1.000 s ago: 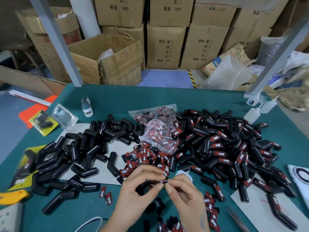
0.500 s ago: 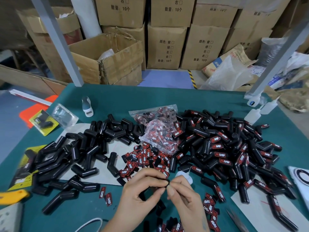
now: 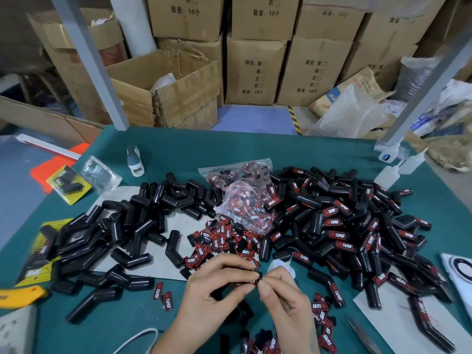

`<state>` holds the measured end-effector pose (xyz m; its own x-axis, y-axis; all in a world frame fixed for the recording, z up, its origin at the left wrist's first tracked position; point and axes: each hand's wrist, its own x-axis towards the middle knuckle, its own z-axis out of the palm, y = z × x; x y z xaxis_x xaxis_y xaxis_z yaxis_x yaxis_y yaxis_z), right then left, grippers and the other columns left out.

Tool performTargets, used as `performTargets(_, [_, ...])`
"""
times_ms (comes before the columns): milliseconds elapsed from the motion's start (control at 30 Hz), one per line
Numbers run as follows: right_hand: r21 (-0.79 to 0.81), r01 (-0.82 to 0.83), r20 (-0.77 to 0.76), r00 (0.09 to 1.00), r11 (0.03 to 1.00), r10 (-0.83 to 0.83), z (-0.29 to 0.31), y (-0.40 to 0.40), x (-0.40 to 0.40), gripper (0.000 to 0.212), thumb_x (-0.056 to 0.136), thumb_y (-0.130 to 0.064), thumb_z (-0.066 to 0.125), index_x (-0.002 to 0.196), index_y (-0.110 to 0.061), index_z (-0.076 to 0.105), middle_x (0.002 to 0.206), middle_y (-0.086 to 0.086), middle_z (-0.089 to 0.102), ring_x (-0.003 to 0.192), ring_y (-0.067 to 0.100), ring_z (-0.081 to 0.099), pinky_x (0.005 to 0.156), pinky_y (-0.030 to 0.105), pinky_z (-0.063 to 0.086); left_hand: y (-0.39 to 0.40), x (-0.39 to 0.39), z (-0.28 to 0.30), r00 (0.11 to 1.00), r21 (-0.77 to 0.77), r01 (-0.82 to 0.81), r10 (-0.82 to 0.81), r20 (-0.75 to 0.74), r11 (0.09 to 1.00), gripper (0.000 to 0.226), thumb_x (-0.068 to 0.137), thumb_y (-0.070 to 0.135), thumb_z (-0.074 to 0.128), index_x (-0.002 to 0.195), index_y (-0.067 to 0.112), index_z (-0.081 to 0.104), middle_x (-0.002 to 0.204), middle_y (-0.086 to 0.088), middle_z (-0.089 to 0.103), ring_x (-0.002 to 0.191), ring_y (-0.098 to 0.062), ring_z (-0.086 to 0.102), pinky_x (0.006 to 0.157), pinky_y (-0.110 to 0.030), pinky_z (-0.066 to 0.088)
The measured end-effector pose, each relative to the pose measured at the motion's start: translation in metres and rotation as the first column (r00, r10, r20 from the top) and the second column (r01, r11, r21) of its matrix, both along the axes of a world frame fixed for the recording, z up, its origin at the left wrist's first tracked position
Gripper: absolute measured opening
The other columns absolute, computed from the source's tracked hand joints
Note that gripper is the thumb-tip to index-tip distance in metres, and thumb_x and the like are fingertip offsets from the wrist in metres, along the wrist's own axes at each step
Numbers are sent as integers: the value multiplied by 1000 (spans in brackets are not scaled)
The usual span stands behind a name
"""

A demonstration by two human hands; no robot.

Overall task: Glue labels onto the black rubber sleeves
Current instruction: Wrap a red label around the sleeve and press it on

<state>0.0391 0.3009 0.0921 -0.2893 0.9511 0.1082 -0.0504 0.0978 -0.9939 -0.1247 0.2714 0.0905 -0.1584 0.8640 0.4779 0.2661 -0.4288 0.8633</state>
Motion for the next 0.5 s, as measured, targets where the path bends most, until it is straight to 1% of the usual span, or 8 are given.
performTargets(100, [4, 9, 17, 1000, 1000, -9, 1, 0, 2, 21, 91, -41, 67, 84, -27, 81, 80, -14, 58, 76, 4, 55, 71, 17, 44, -2, -1, 1, 1000, 18, -13, 13, -8, 1000, 14, 90, 15, 79, 103, 19, 82, 112, 6, 75, 103, -20, 74, 90, -30, 58])
performTargets(167, [-2, 5, 24, 1000, 1000, -5, 1, 0, 3, 21, 91, -42, 66, 84, -27, 80, 80, -14, 58, 76, 5, 54, 71, 17, 43, -2, -1, 0, 1000, 25, -11, 11, -10, 1000, 13, 89, 13, 79, 101, 17, 82, 112, 5, 76, 103, -19, 74, 91, -30, 58])
performTargets(333, [-20, -17, 11, 1000, 1000, 17, 1, 0, 3, 23, 91, -41, 67, 83, -23, 79, 80, -12, 56, 75, 6, 53, 69, 19, 43, 1, -2, -2, 1000, 40, 16, -15, -18, 999, 9, 89, 8, 78, 97, 11, 81, 110, 3, 76, 101, -20, 75, 88, -30, 59])
performTargets(500, [-42, -61, -5, 998, 997, 61, 1, 2, 3, 24, 92, -42, 66, 81, -24, 78, 80, -11, 56, 75, 4, 53, 69, 17, 42, 0, -5, -3, 998, 53, 25, -21, -67, 998, 14, 91, 10, 78, 104, 15, 81, 114, 4, 75, 104, -20, 74, 89, -30, 58])
